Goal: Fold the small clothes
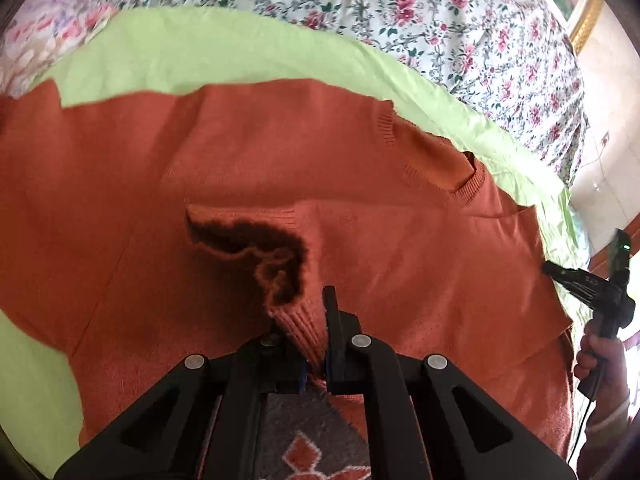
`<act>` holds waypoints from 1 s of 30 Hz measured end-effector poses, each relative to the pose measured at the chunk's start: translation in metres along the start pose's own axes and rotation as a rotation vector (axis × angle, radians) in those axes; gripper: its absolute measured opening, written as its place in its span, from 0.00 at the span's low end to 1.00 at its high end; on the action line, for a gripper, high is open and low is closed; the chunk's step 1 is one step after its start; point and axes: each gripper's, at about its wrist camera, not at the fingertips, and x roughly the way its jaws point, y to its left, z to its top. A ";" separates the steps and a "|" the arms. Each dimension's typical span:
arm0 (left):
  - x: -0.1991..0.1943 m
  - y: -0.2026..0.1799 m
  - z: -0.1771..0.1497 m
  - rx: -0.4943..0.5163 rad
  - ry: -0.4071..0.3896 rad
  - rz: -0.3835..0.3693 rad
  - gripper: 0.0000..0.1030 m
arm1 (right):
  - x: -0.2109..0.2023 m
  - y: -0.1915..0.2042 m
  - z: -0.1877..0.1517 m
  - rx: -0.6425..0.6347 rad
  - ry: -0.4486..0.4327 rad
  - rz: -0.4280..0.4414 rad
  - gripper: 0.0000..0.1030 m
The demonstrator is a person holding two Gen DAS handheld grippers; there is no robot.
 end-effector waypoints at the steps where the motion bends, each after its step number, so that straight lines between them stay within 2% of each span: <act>1: -0.002 0.002 -0.001 -0.003 -0.003 -0.004 0.05 | -0.011 0.006 -0.002 -0.019 -0.042 -0.040 0.20; 2: -0.002 0.002 -0.001 -0.005 -0.003 -0.003 0.05 | -0.020 0.014 -0.006 -0.045 -0.080 -0.046 0.20; 3: -0.001 0.001 0.000 -0.004 -0.001 0.002 0.05 | -0.024 0.022 -0.010 -0.073 -0.094 -0.015 0.21; 5: -0.001 0.001 -0.001 -0.002 0.002 0.013 0.06 | -0.016 0.039 -0.021 -0.140 -0.041 0.070 0.24; 6: -0.004 0.004 -0.003 -0.003 0.002 0.016 0.08 | -0.005 0.041 -0.026 -0.150 0.006 0.063 0.26; 8: -0.014 0.011 -0.008 -0.011 0.003 0.030 0.14 | 0.011 0.028 -0.033 -0.124 0.041 0.004 0.25; 9: -0.019 0.015 -0.011 -0.012 0.004 0.036 0.15 | 0.009 0.016 -0.034 -0.070 0.025 0.051 0.21; 11: -0.039 0.028 -0.019 -0.017 -0.012 0.060 0.25 | -0.004 0.008 -0.035 0.006 0.008 0.086 0.23; 12: -0.051 0.037 -0.021 -0.022 -0.027 0.090 0.29 | -0.016 0.011 -0.037 0.002 -0.014 0.091 0.27; 13: -0.058 0.043 -0.021 -0.025 -0.039 0.118 0.34 | -0.029 0.018 -0.041 -0.018 -0.038 0.117 0.35; 15: -0.079 0.064 -0.020 -0.038 -0.076 0.190 0.39 | -0.046 0.032 -0.054 -0.053 -0.048 0.199 0.48; 17: -0.095 0.089 -0.013 -0.062 -0.097 0.272 0.57 | -0.051 0.050 -0.066 -0.081 -0.031 0.245 0.50; 19: -0.106 0.113 -0.002 -0.090 -0.113 0.354 0.61 | -0.052 0.063 -0.080 -0.095 0.003 0.284 0.50; 22: -0.109 0.153 0.021 -0.134 -0.109 0.442 0.76 | -0.048 0.077 -0.100 -0.093 0.054 0.339 0.50; 25: -0.102 0.184 0.048 -0.156 -0.100 0.518 0.76 | -0.040 0.092 -0.115 -0.110 0.096 0.356 0.50; 30: -0.078 0.234 0.076 -0.208 -0.040 0.561 0.74 | -0.031 0.111 -0.128 -0.141 0.150 0.370 0.50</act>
